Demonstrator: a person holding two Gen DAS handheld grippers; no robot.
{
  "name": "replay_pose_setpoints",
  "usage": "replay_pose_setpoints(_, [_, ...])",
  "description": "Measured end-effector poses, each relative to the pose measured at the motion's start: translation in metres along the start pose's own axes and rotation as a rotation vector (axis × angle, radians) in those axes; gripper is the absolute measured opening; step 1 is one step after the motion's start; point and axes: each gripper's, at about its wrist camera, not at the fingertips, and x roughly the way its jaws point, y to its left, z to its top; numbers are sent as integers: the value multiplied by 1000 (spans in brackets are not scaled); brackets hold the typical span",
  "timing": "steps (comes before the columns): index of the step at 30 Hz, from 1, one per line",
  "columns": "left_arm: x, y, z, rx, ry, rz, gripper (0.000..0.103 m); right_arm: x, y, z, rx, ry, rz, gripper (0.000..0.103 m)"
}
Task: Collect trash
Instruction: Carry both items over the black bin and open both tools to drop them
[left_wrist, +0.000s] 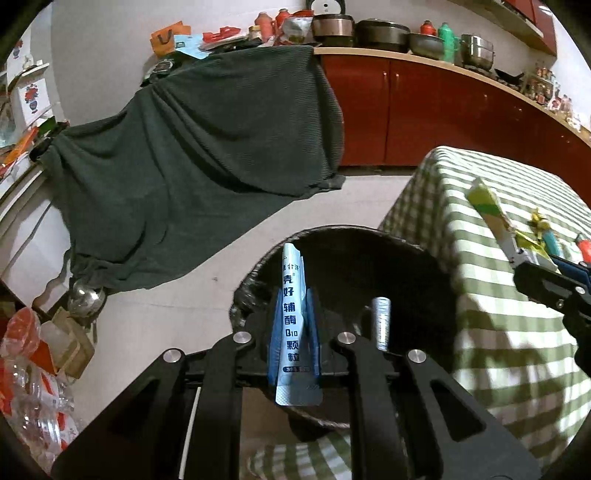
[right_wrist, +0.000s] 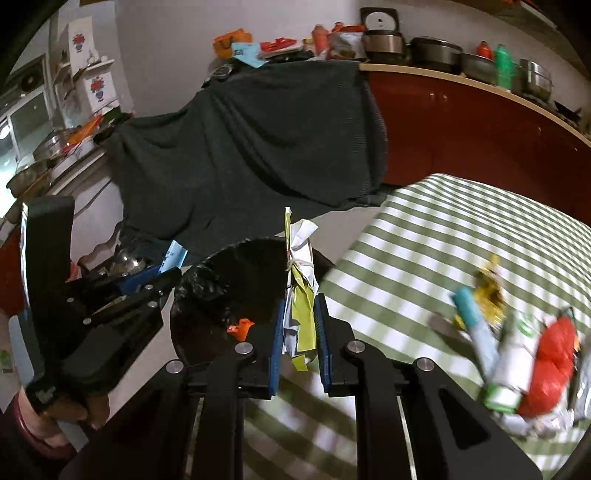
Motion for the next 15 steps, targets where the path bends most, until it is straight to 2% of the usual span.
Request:
replay_pose_setpoints(8, [22, 5, 4, -17, 27, 11, 13, 39, 20, 10, -3, 64, 16, 17])
replay_pose_setpoints(15, [36, 9, 8, -37, 36, 33, 13, 48, 26, 15, -1, 82, 9, 17])
